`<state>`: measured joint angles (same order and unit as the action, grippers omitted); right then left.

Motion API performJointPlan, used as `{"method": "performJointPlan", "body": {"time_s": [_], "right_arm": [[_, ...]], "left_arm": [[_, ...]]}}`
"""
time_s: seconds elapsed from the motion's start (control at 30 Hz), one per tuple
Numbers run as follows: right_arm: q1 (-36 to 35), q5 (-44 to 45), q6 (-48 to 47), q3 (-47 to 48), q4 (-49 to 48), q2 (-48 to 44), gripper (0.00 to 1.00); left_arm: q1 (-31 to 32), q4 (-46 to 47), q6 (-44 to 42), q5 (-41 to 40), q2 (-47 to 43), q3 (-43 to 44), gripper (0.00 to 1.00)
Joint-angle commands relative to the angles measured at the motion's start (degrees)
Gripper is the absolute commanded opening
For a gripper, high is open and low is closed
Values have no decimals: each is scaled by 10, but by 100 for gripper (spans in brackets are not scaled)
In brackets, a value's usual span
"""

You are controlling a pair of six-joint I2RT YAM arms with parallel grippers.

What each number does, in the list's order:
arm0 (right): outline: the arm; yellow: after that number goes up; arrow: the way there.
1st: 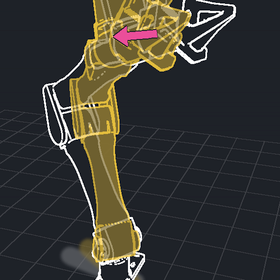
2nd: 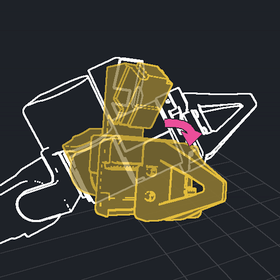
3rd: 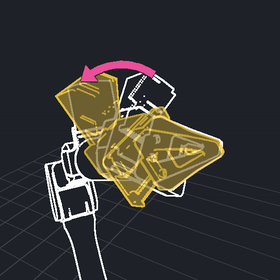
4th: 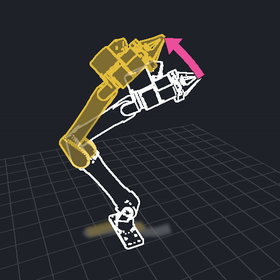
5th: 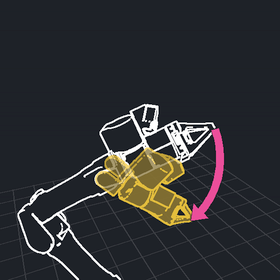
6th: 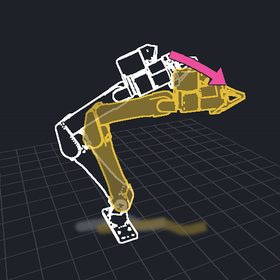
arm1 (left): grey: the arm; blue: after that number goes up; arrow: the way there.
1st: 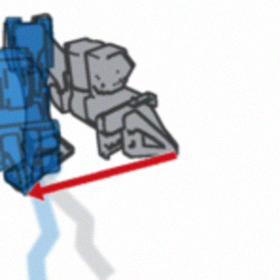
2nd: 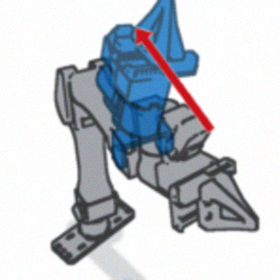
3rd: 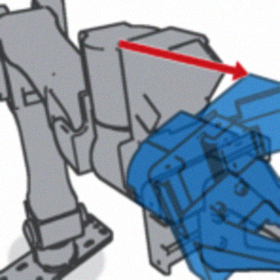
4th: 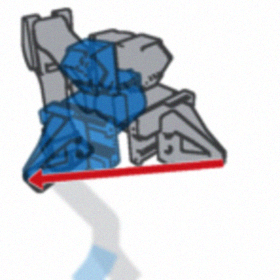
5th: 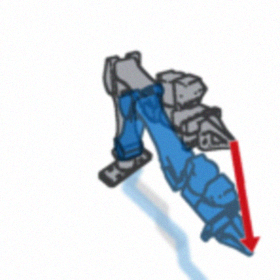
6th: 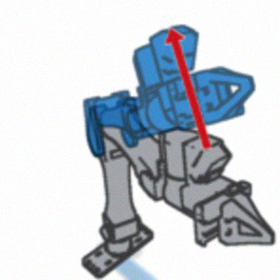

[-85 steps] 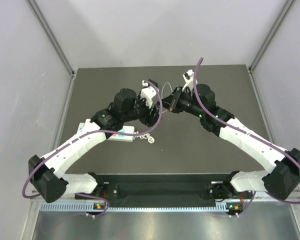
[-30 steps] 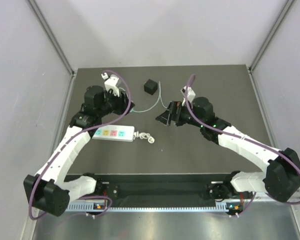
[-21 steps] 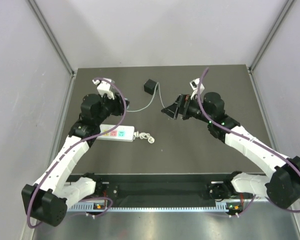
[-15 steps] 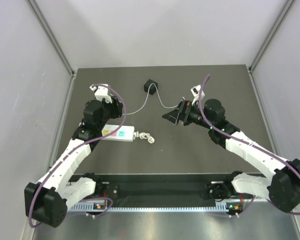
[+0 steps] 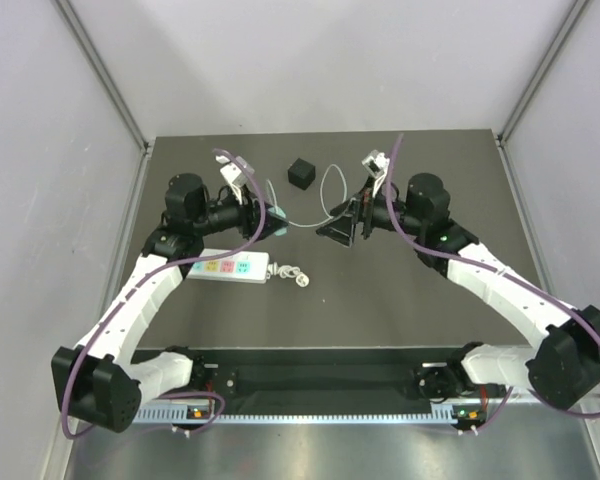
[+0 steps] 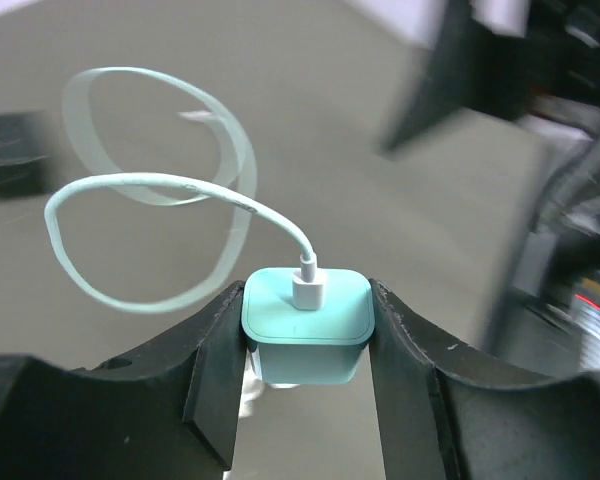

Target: Insert the plug

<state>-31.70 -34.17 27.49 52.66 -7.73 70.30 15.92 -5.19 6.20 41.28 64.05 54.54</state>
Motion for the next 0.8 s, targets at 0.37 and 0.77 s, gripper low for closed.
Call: {"method": "performJointPlan", "body": {"time_s": [0.37,0.77], "right_arm": [[7,-360,-583,6,48,-94,97],[-47,-380,-782,113,325,-64,91]], "left_arm": [[107,-143,-46,363,18,81,0],[129,-211,-80,366,27,92,0]]}}
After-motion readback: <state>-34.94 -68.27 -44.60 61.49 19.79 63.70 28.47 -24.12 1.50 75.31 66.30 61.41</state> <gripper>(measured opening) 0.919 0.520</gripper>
